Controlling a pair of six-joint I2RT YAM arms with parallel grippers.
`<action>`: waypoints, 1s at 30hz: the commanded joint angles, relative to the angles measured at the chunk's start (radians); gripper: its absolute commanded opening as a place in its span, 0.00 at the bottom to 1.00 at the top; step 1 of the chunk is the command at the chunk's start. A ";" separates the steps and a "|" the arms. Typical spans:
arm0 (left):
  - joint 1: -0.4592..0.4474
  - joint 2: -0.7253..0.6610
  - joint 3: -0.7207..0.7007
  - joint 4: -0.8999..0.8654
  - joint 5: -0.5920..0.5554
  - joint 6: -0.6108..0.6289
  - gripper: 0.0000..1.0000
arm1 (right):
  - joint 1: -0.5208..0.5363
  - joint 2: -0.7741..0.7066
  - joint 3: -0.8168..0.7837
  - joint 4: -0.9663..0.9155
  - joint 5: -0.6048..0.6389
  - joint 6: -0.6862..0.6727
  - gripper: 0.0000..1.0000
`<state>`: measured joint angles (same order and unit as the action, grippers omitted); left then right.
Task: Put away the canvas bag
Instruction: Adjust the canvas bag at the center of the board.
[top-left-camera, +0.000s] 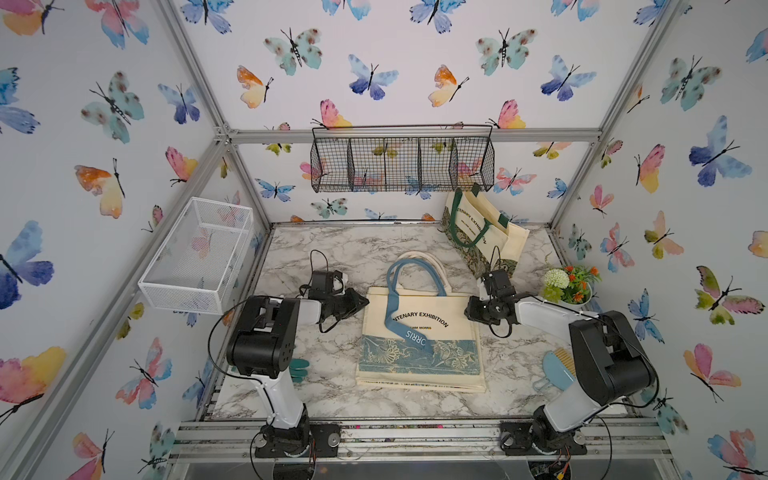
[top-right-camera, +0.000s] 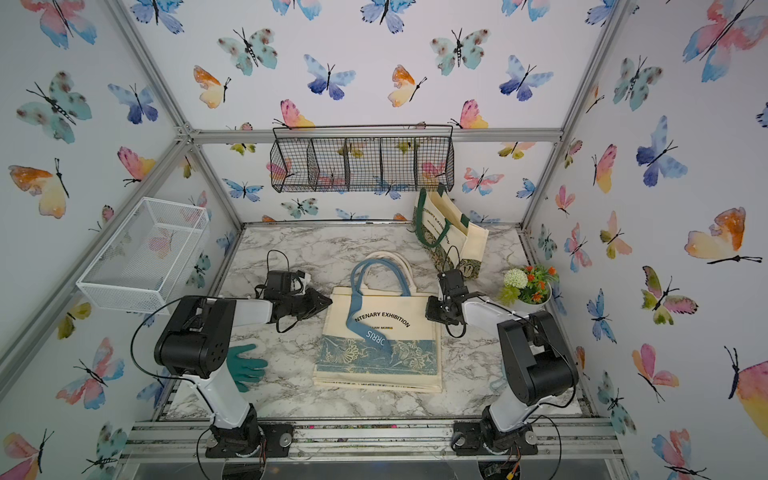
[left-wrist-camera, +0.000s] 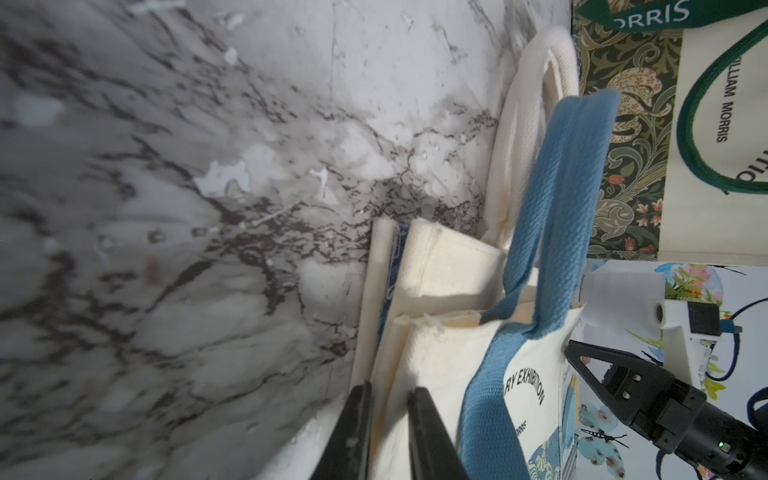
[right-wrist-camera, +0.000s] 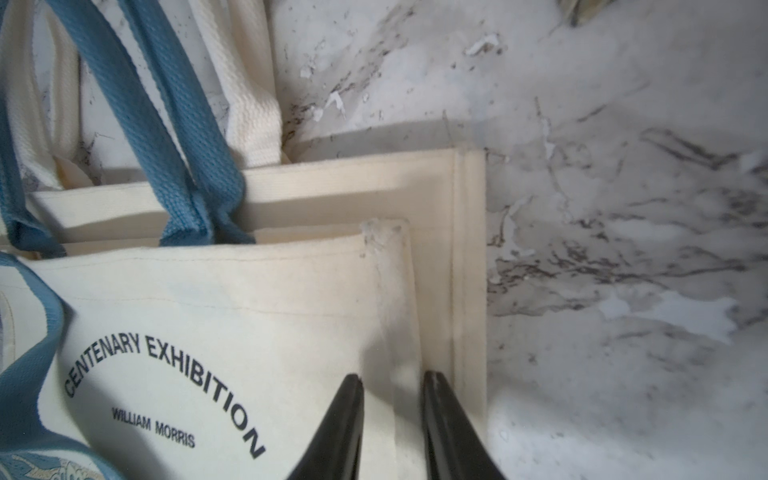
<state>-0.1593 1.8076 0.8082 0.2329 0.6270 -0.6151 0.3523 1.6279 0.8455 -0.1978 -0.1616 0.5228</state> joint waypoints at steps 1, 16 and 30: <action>-0.011 -0.002 0.020 0.035 0.050 -0.012 0.21 | 0.001 -0.007 -0.005 0.003 -0.041 0.006 0.29; -0.013 -0.017 0.026 0.031 0.056 -0.017 0.18 | 0.001 -0.049 0.013 -0.024 -0.056 0.005 0.18; -0.022 -0.011 0.029 0.040 0.061 -0.024 0.18 | 0.001 -0.101 0.019 -0.049 -0.056 0.011 0.01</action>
<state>-0.1593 1.8076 0.8082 0.2394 0.6285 -0.6369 0.3462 1.5570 0.8459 -0.2390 -0.1638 0.5301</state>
